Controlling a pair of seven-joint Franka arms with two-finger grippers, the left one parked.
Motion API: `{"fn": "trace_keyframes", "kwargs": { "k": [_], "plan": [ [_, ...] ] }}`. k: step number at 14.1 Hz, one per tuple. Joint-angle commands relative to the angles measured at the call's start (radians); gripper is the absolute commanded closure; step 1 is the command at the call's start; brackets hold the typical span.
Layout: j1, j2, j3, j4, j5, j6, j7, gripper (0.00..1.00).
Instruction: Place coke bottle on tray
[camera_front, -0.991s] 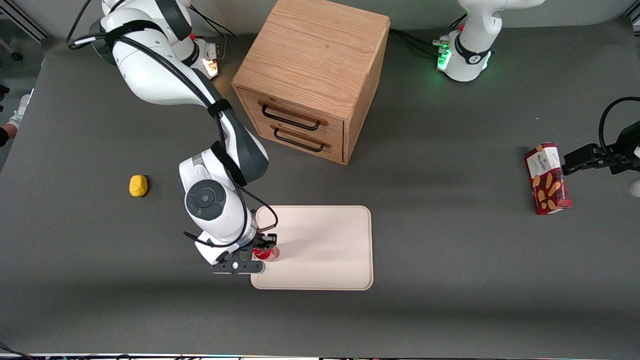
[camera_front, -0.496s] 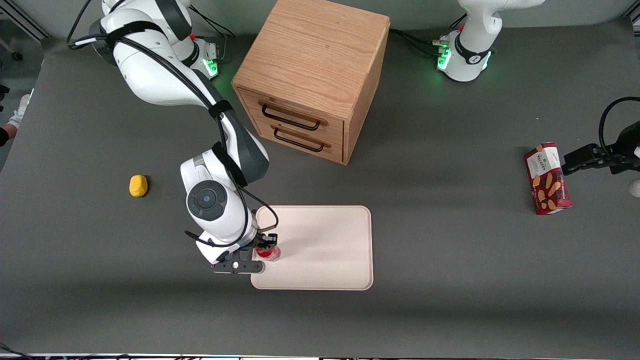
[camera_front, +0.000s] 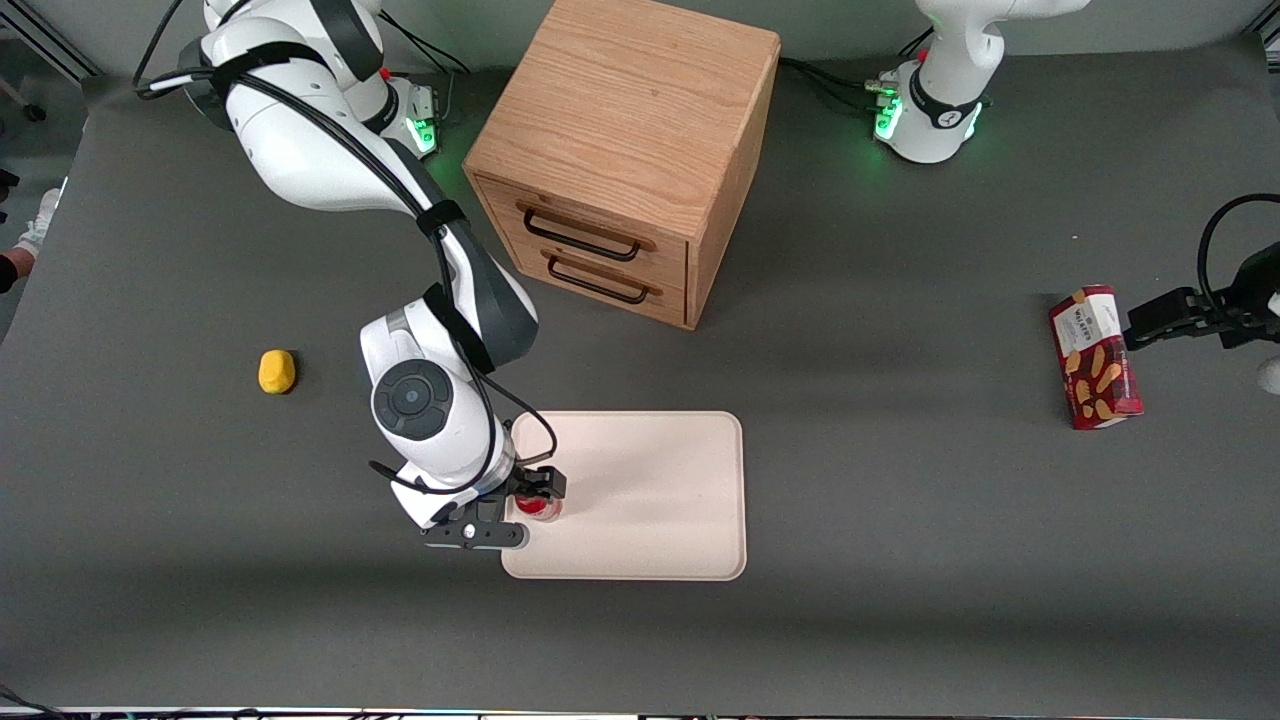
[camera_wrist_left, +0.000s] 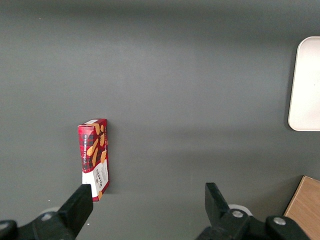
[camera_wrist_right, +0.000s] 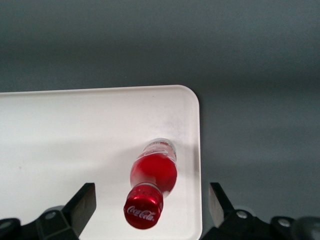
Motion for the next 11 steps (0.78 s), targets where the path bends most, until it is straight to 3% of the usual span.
{"fn": "trace_keyframes", "kwargs": {
  "k": [1, 11],
  "plan": [
    [0.004, -0.054, -0.003, 0.0, -0.015, -0.026, 0.035, 0.0],
    [0.016, -0.378, 0.0, -0.016, -0.004, -0.527, 0.042, 0.0]
  ]
}}
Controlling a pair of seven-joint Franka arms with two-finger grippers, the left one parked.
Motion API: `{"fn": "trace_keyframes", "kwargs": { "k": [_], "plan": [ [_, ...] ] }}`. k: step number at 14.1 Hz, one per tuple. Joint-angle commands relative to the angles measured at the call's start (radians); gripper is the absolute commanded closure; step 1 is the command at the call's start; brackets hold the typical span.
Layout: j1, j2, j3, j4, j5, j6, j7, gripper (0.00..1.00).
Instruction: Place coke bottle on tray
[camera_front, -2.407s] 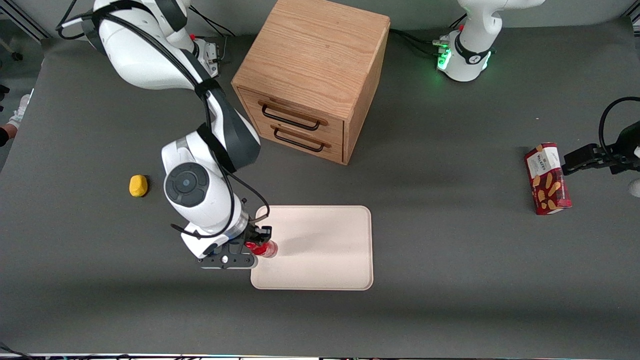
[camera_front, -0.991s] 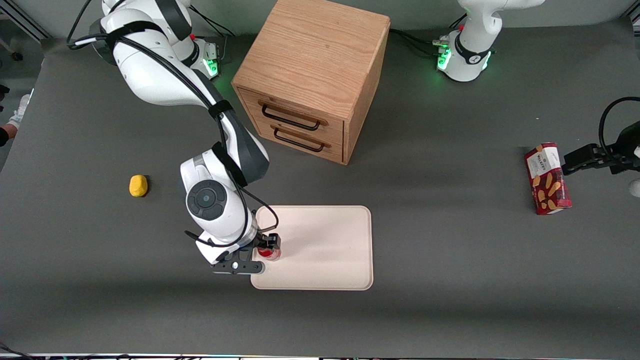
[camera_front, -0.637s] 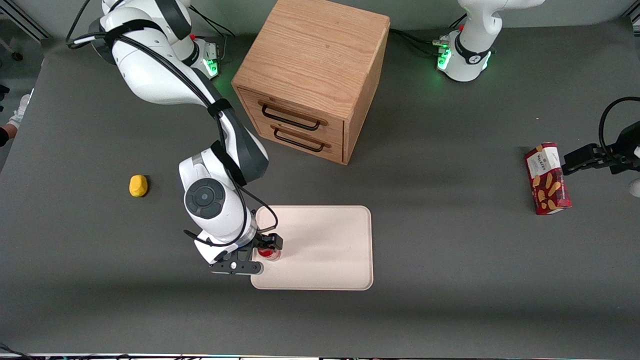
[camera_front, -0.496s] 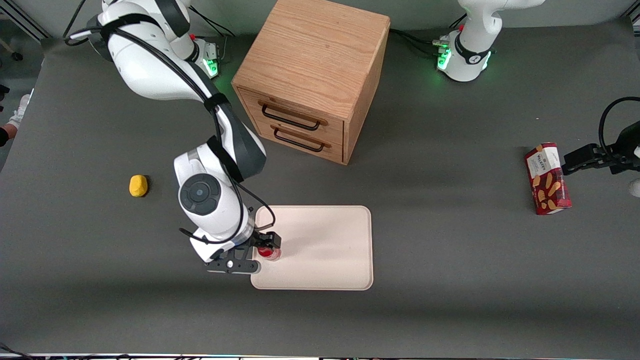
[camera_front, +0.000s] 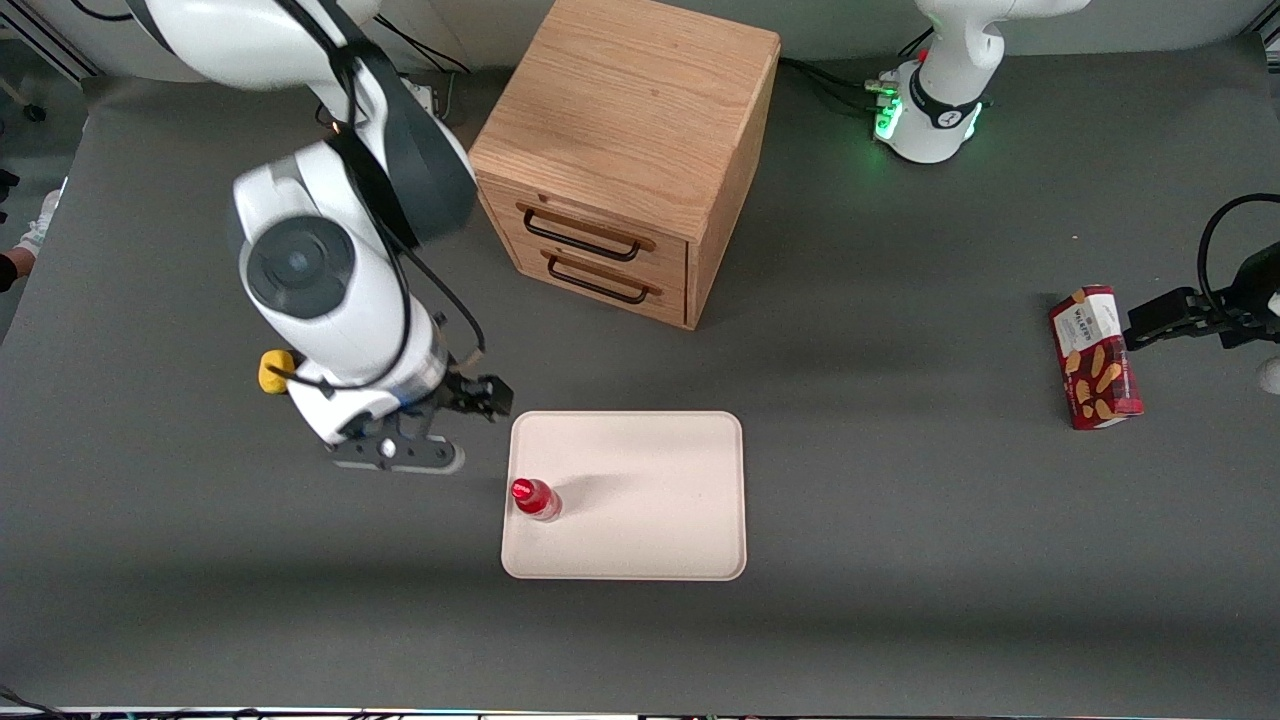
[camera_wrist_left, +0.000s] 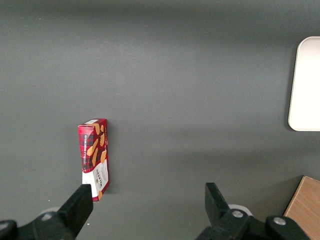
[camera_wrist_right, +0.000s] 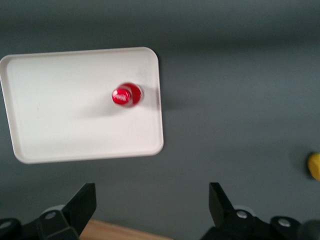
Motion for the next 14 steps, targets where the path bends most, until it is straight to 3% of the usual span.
{"fn": "trace_keyframes", "kwargs": {
  "k": [1, 5, 7, 10, 14],
  "plan": [
    [0.005, -0.114, -0.002, -0.063, -0.004, -0.083, 0.023, 0.0],
    [-0.06, -0.292, -0.005, -0.232, 0.01, -0.096, -0.074, 0.0],
    [-0.135, -0.358, -0.003, -0.287, 0.054, -0.097, -0.171, 0.0],
    [-0.246, -0.43, -0.005, -0.37, 0.059, -0.096, -0.365, 0.0],
    [-0.314, -0.465, -0.009, -0.416, 0.059, -0.081, -0.499, 0.0]
  ]
}}
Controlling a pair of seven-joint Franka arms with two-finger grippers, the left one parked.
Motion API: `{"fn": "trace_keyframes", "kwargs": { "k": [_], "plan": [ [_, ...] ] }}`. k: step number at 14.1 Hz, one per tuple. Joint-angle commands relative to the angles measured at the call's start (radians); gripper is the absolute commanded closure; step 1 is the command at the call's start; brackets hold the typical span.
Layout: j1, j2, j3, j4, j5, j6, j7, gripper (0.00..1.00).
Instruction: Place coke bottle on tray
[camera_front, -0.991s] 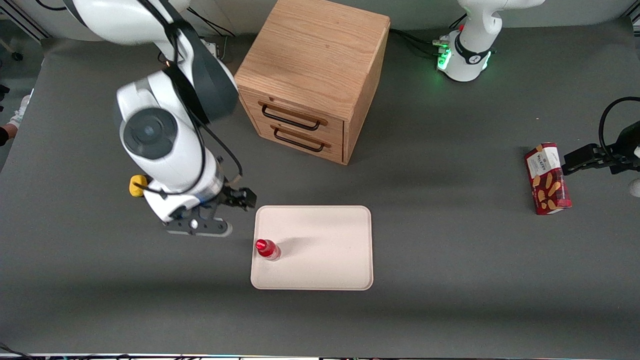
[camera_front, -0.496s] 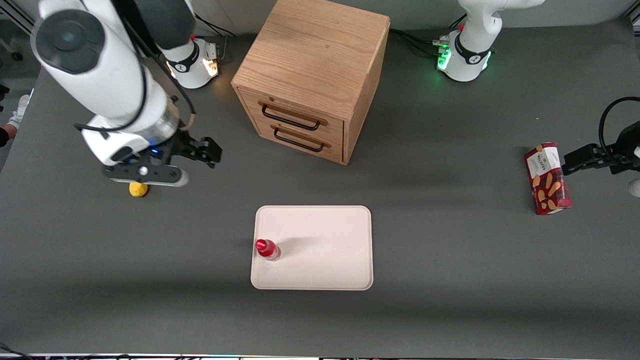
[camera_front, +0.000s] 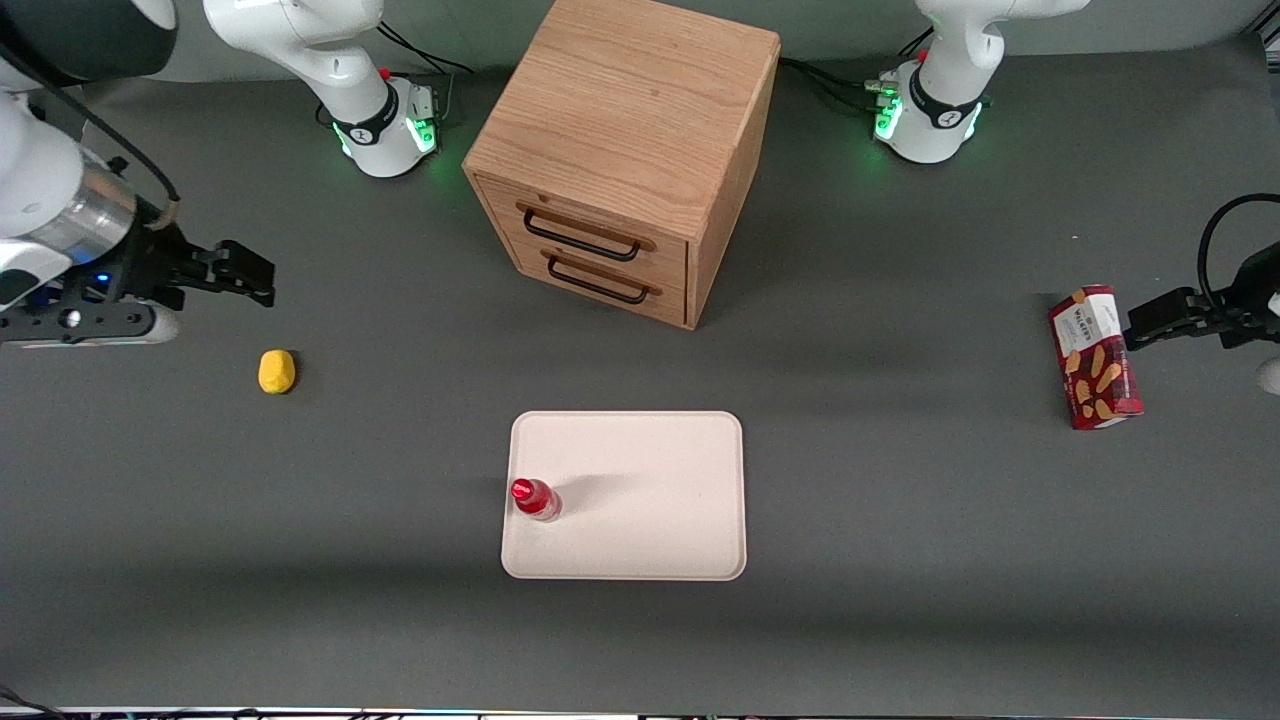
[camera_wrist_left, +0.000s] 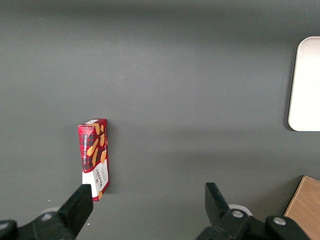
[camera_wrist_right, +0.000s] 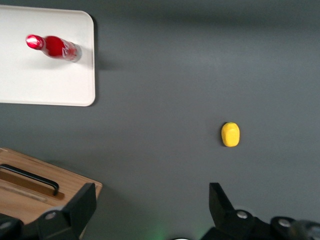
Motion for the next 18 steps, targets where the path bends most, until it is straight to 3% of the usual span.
{"fn": "trace_keyframes", "kwargs": {
  "k": [1, 5, 9, 13, 18],
  "plan": [
    [-0.026, -0.064, -0.022, -0.091, 0.022, 0.043, -0.095, 0.0],
    [-0.017, -0.078, -0.124, -0.131, 0.112, 0.058, -0.118, 0.0],
    [-0.026, -0.091, -0.174, -0.134, 0.117, 0.068, -0.198, 0.0],
    [-0.158, -0.094, -0.077, -0.131, 0.11, 0.066, -0.191, 0.0],
    [-0.136, -0.096, -0.076, -0.128, 0.082, 0.068, -0.102, 0.0]
  ]
}}
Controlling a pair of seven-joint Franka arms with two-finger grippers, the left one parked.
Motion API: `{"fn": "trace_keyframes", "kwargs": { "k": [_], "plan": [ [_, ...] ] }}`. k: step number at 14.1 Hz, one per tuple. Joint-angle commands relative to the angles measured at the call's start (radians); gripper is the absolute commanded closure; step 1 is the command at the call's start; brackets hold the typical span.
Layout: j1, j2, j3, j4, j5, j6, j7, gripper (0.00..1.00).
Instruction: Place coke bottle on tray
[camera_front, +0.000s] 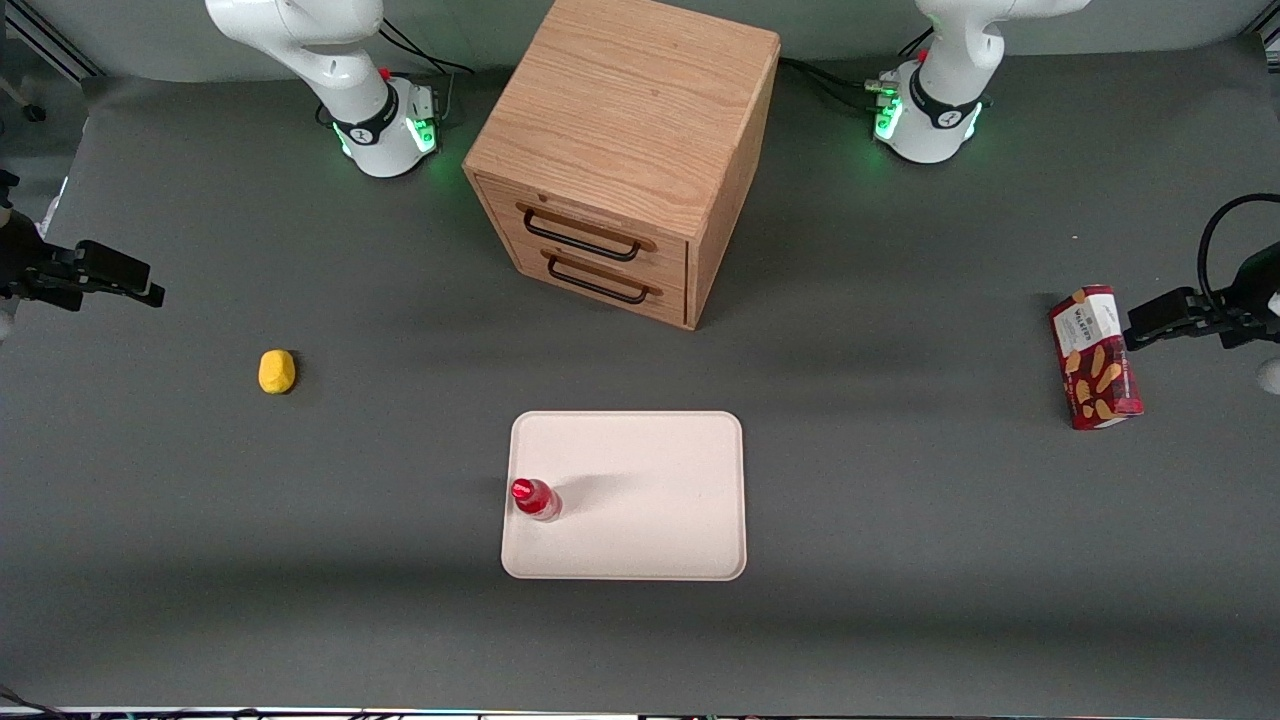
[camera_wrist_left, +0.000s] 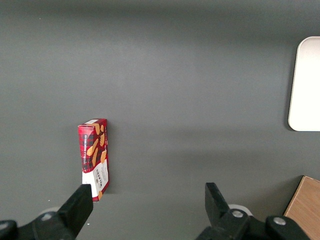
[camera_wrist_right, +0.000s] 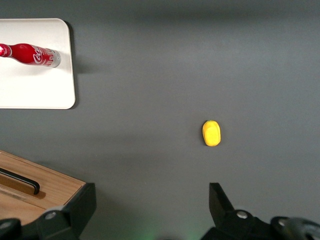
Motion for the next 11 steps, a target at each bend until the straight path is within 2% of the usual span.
{"fn": "trace_keyframes", "kwargs": {
  "k": [1, 11],
  "plan": [
    [0.012, -0.032, 0.011, -0.03, -0.011, 0.018, 0.052, 0.0],
    [0.018, -0.021, 0.008, -0.025, -0.008, 0.082, 0.046, 0.0]
  ]
}}
